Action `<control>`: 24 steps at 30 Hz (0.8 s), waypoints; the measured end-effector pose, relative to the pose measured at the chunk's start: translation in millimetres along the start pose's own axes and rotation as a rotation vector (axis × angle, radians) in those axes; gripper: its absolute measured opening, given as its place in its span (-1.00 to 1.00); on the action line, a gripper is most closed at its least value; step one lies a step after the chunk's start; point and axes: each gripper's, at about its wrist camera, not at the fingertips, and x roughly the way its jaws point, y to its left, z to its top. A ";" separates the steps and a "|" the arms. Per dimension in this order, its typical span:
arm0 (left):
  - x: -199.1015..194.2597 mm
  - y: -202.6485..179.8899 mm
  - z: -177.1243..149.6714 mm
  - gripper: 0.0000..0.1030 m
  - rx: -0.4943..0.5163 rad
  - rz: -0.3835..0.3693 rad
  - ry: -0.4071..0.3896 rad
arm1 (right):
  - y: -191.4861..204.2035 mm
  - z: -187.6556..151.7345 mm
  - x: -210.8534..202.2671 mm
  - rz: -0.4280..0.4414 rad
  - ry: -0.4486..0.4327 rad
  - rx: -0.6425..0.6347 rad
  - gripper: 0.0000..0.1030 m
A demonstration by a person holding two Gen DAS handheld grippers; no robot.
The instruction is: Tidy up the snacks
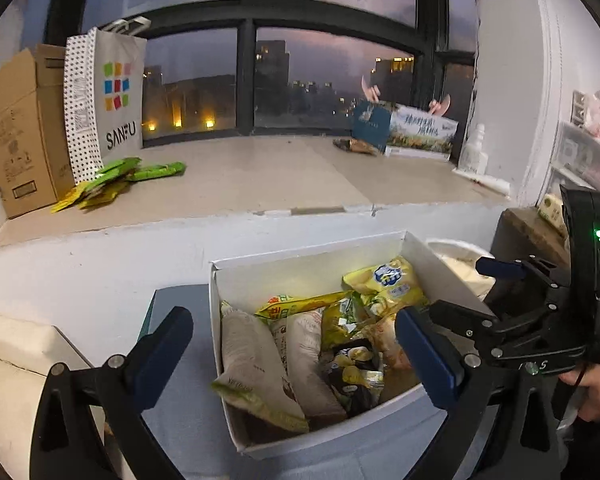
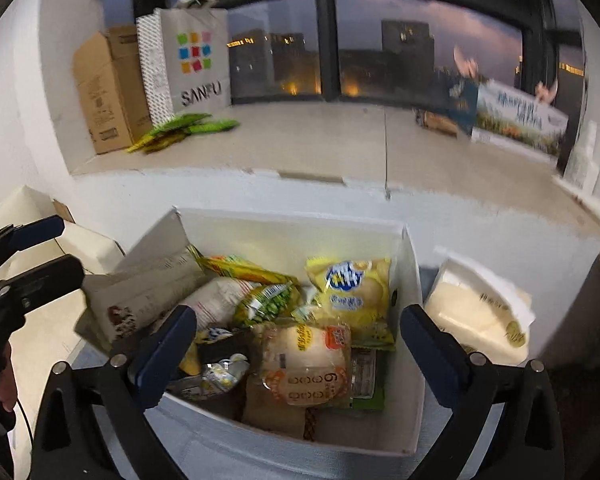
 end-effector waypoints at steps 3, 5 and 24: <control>-19.9 4.5 -1.9 1.00 -0.060 -0.046 -0.007 | 7.8 1.6 -21.0 -0.034 -0.048 -0.015 1.00; -38.7 5.5 -4.5 1.00 -0.079 -0.035 -0.048 | 11.9 -0.1 -38.8 -0.056 -0.085 -0.019 1.00; -158.2 -48.8 -89.2 1.00 -0.038 -0.050 -0.029 | 42.8 -89.0 -165.5 -0.040 -0.126 0.035 1.00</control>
